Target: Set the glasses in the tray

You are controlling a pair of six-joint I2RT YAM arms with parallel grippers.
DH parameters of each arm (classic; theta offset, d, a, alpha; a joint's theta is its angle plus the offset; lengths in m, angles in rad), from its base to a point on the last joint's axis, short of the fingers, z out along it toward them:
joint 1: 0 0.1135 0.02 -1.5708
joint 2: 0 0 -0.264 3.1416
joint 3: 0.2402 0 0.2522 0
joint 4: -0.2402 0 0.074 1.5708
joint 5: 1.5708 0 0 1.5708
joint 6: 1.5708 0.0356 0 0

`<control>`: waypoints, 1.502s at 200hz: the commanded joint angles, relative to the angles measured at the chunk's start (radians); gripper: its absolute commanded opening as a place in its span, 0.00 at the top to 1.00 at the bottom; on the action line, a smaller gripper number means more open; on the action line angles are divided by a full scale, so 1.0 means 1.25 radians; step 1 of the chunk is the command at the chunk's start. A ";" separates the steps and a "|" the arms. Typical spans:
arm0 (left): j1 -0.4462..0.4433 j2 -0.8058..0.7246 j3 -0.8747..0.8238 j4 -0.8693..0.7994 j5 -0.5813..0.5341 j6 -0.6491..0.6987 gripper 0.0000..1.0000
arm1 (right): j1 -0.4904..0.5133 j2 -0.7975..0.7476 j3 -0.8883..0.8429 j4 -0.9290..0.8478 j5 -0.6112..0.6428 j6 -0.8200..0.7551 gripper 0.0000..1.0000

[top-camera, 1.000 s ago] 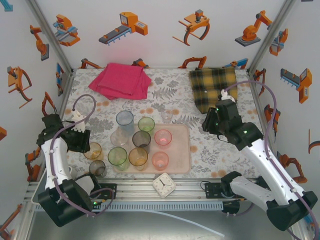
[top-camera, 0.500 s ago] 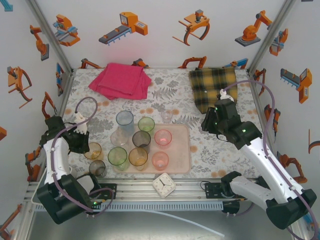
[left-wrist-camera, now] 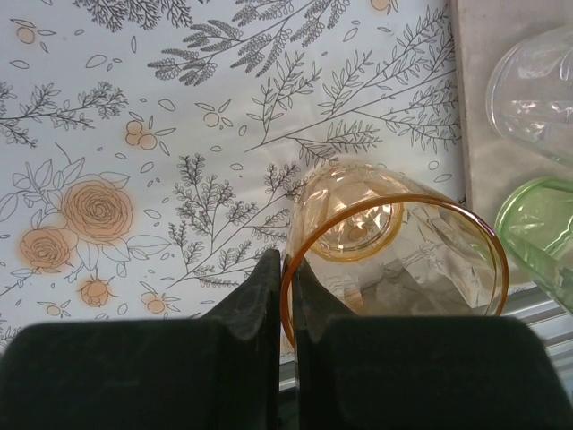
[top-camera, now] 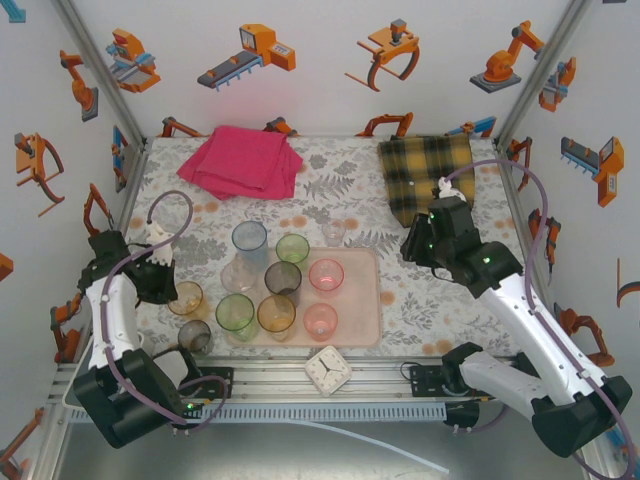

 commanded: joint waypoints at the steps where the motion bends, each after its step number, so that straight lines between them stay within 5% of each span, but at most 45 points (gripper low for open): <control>1: 0.004 0.003 0.046 -0.018 0.021 -0.025 0.91 | -0.005 -0.003 -0.007 0.018 0.000 -0.006 0.60; 61: -0.002 0.072 0.297 -0.101 0.007 -0.103 0.90 | -0.005 -0.005 -0.012 0.026 -0.001 -0.004 0.59; 90: -0.075 0.131 0.475 -0.154 -0.066 -0.142 0.90 | -0.005 -0.004 -0.014 0.032 -0.005 -0.001 0.59; 206: -0.678 0.424 1.014 -0.218 -0.257 -0.308 0.90 | -0.006 -0.045 -0.007 -0.012 0.024 0.006 0.59; 300: -0.935 0.724 1.278 -0.216 -0.231 -0.307 0.90 | -0.007 -0.095 0.013 -0.098 0.060 0.029 0.59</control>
